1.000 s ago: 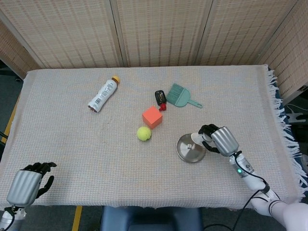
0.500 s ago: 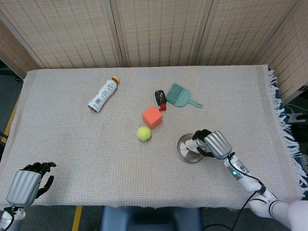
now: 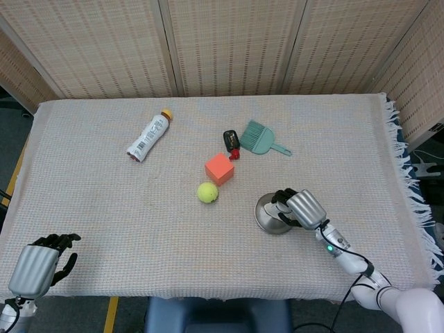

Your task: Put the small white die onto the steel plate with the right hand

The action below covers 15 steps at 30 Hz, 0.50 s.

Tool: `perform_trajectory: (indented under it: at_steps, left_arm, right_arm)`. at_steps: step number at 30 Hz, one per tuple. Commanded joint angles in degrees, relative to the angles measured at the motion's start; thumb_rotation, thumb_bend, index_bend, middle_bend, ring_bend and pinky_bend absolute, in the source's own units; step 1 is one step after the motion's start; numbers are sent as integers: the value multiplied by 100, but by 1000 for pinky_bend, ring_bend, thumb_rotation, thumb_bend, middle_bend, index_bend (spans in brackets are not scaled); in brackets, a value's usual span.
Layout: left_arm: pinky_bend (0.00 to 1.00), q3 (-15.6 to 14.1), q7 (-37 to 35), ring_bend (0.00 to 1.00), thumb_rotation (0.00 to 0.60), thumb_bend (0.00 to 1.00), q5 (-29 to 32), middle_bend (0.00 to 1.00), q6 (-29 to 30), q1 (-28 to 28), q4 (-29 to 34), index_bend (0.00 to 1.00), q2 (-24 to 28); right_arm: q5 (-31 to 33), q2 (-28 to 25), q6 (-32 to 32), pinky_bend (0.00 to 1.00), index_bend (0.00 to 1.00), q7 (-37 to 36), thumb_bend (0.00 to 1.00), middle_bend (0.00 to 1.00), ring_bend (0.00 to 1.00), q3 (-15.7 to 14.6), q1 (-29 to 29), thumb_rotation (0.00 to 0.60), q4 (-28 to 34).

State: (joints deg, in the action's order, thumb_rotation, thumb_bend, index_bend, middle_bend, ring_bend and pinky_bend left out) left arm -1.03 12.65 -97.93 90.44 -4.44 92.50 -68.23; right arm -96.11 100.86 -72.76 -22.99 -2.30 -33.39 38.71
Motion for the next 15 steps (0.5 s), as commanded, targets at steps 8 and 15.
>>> perform_trajectory:
  at_steps: [8, 15]
  left_arm:
    - [619, -1, -7, 460, 600, 392, -12, 501, 12, 2, -1, 385, 5]
    - [619, 4, 45, 461, 600, 392, -20, 502, 26, 7, -13, 385, -8]
  right_arm:
    - [-129, 898, -467, 831, 703, 760, 400, 578, 533, 51, -85, 600, -1514]
    - [-100, 824, -157, 830, 703, -730, 400, 578, 533, -123, -28, 600, -1154]
